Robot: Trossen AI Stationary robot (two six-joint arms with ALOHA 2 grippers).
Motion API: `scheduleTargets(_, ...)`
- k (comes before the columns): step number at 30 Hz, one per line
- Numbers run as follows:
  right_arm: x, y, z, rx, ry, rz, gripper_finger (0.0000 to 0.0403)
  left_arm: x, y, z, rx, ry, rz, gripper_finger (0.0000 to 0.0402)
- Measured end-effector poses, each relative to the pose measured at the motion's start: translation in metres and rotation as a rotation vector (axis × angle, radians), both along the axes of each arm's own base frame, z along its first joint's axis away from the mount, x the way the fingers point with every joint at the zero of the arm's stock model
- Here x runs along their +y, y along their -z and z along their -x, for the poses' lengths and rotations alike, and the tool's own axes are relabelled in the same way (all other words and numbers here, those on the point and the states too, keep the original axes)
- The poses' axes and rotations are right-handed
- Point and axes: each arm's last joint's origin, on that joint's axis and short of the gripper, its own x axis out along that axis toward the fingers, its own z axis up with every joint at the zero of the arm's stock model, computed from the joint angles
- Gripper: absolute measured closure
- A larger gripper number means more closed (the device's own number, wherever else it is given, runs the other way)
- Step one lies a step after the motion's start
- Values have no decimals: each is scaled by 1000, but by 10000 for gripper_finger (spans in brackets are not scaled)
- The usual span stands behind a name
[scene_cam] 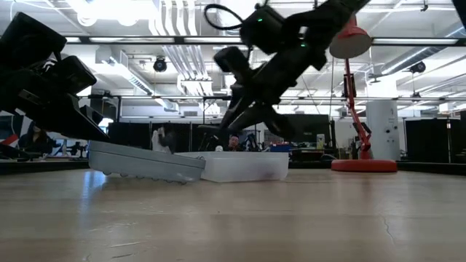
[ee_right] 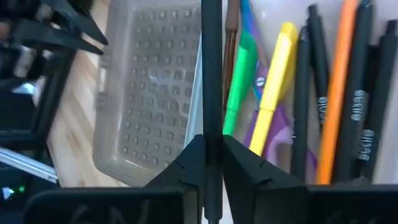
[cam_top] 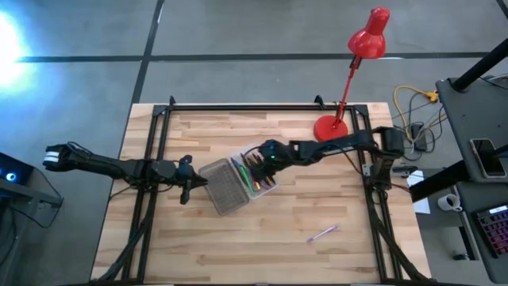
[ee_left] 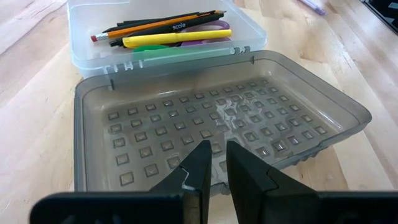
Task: Pick & place school supplies into a supply box
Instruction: Put the black pen into the gray supply box, then put the purple pen into the gray supply box
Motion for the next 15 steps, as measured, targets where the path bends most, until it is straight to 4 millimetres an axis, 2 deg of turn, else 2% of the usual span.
scheduleTargets(4,-1,-2,-12,80,-84,37,327,0,0,0,0,0,0,368)
scheduleTargets(8,-1,-10,-13,88,-130,74,285,0,0,0,0,0,0,368)
scheduleTargets(12,-1,-18,-8,73,-155,93,253,0,0,0,0,0,0,368)
scheduleTargets(15,3,-27,4,98,-286,189,238,0,0,0,0,0,0,368)
